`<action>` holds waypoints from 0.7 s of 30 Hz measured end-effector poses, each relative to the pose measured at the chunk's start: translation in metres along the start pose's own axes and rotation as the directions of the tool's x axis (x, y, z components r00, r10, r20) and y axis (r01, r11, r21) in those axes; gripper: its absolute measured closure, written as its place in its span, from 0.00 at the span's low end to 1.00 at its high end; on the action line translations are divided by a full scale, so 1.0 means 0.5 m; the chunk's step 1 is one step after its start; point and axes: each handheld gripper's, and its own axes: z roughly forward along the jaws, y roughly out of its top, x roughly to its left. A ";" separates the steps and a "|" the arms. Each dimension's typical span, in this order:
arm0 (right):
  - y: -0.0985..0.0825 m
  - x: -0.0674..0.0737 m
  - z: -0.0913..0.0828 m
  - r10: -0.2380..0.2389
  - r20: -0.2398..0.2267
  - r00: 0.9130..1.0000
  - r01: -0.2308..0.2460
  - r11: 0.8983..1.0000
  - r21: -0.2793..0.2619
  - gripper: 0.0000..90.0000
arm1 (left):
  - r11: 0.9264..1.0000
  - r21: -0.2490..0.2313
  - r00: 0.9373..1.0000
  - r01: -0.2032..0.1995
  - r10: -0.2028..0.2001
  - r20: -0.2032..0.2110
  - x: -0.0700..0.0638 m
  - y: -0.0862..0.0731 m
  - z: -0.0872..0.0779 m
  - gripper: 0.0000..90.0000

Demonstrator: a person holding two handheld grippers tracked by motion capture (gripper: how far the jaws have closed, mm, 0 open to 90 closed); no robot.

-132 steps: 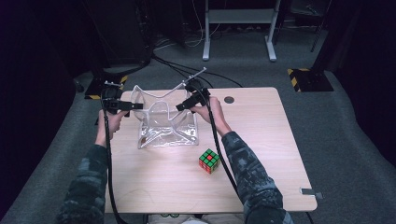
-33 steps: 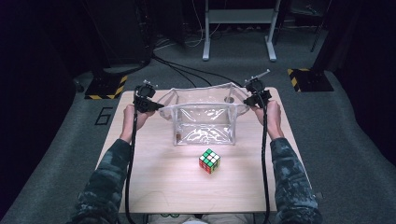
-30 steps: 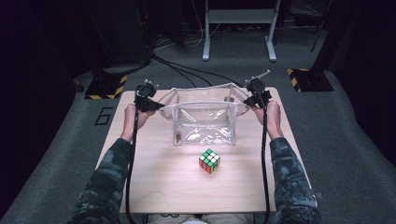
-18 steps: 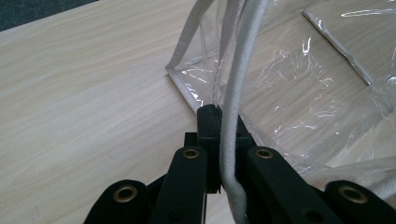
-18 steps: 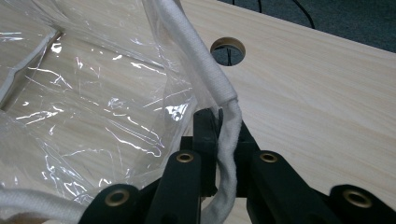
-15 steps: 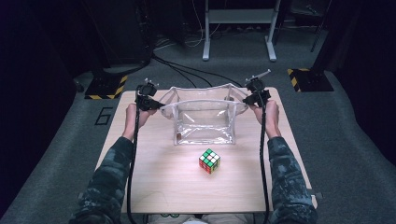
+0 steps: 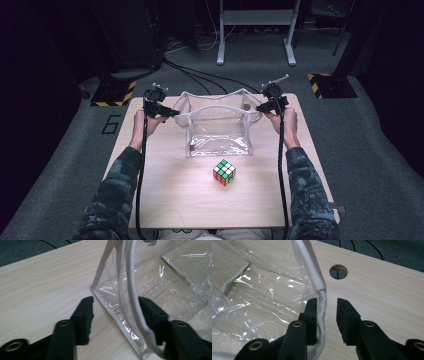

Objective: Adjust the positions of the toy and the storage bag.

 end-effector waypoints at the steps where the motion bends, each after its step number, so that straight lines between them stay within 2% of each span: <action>1: 0.000 0.001 -0.002 -0.001 0.000 1.000 0.001 1.000 -0.004 0.68 | 1.000 -0.008 1.000 0.005 -0.005 0.003 0.000 0.000 -0.002 0.43; 6: -0.002 0.002 -0.020 0.005 -0.016 1.000 -0.005 0.999 -0.033 0.37 | 0.999 -0.038 1.000 -0.009 0.010 0.008 -0.003 -0.001 -0.027 0.30; 10: -0.006 0.007 -0.037 -0.017 -0.025 1.000 0.015 0.998 -0.062 0.24 | 0.997 -0.076 1.000 -0.011 0.011 -0.003 -0.005 -0.002 -0.054 0.21; 14: -0.013 0.011 -0.057 -0.021 -0.034 0.999 0.018 0.995 -0.100 0.17 | 0.996 -0.092 1.000 -0.021 0.020 -0.005 -0.007 -0.006 -0.074 0.17; 17: -0.018 0.012 -0.072 -0.027 -0.042 0.999 0.022 0.993 -0.118 0.16 | 0.995 -0.093 1.000 -0.027 0.027 -0.005 -0.007 -0.010 -0.086 0.14; 21: -0.028 0.013 -0.091 -0.039 -0.047 0.998 0.032 0.988 -0.148 0.14 | 0.992 -0.122 1.000 -0.025 0.024 -0.011 -0.007 -0.019 -0.101 0.10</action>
